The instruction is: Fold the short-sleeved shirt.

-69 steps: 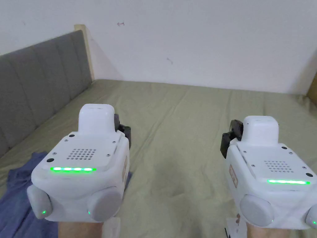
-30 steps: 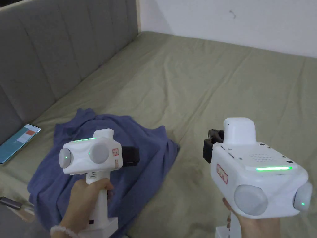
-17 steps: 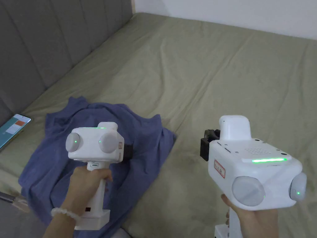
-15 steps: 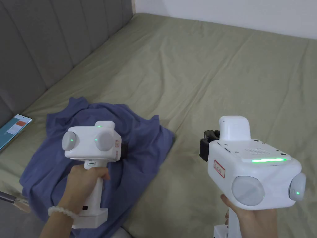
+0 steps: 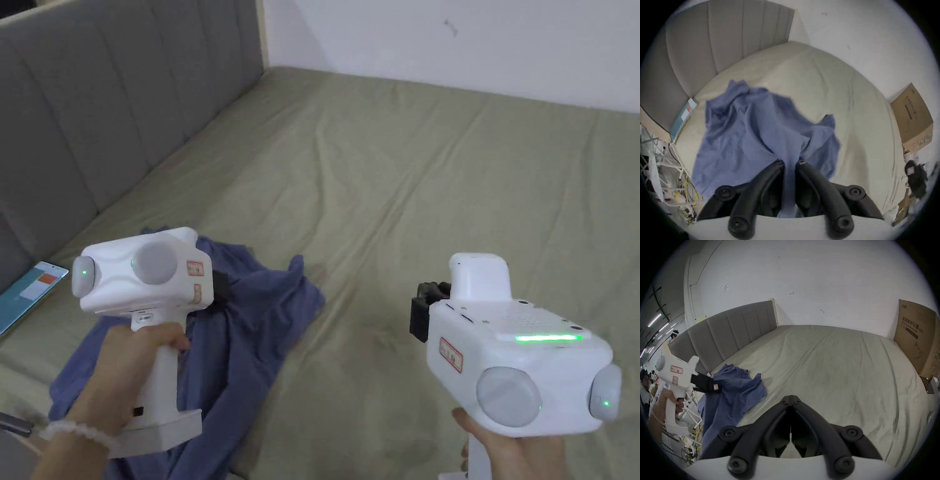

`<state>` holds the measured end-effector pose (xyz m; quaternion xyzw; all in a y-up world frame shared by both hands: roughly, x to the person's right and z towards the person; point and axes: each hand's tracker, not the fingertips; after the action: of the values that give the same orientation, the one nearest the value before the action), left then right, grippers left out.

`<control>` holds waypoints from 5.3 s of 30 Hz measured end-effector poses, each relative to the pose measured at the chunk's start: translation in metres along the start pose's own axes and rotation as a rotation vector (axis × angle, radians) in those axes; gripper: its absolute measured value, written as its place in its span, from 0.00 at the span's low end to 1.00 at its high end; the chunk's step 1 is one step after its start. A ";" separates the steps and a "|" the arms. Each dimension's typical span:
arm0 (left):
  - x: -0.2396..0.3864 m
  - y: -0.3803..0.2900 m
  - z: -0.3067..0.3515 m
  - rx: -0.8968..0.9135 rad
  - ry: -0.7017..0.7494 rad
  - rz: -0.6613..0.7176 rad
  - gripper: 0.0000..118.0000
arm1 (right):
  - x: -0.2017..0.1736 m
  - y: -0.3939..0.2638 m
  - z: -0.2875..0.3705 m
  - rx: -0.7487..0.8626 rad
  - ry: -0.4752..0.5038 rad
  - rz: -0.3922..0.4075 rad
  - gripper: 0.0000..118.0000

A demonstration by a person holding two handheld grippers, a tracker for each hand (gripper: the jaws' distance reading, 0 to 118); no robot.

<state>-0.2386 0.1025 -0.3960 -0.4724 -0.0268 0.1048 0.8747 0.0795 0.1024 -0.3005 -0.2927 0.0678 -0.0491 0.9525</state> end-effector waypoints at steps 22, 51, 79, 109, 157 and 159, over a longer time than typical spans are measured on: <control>0.328 0.004 0.152 0.267 -0.617 -0.542 0.06 | 0.154 -0.006 0.173 0.241 -0.377 -0.181 0.00; 0.424 -0.257 -0.041 -0.330 -0.541 -0.807 0.54 | 0.258 -0.088 0.236 0.058 -0.660 -0.349 0.00; 0.221 -0.057 -0.065 -0.143 -0.291 -0.296 0.89 | 0.210 -0.069 0.135 -0.087 -0.451 -0.255 0.00; 0.280 -0.043 -0.094 -0.151 -0.195 -0.483 0.09 | 0.336 0.003 -0.003 -0.319 -0.383 -0.221 0.86; 0.217 0.099 0.158 0.399 -0.109 -0.425 0.06 | 0.362 0.190 0.272 0.132 -0.396 -0.354 0.01; 0.219 0.112 0.166 0.414 -0.114 -0.426 0.06 | 0.359 0.199 0.272 0.152 -0.396 -0.358 0.01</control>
<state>-0.0665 0.3439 -0.4085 -0.2609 -0.1522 -0.0516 0.9519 0.4876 0.3685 -0.2260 -0.2318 -0.1766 -0.1632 0.9426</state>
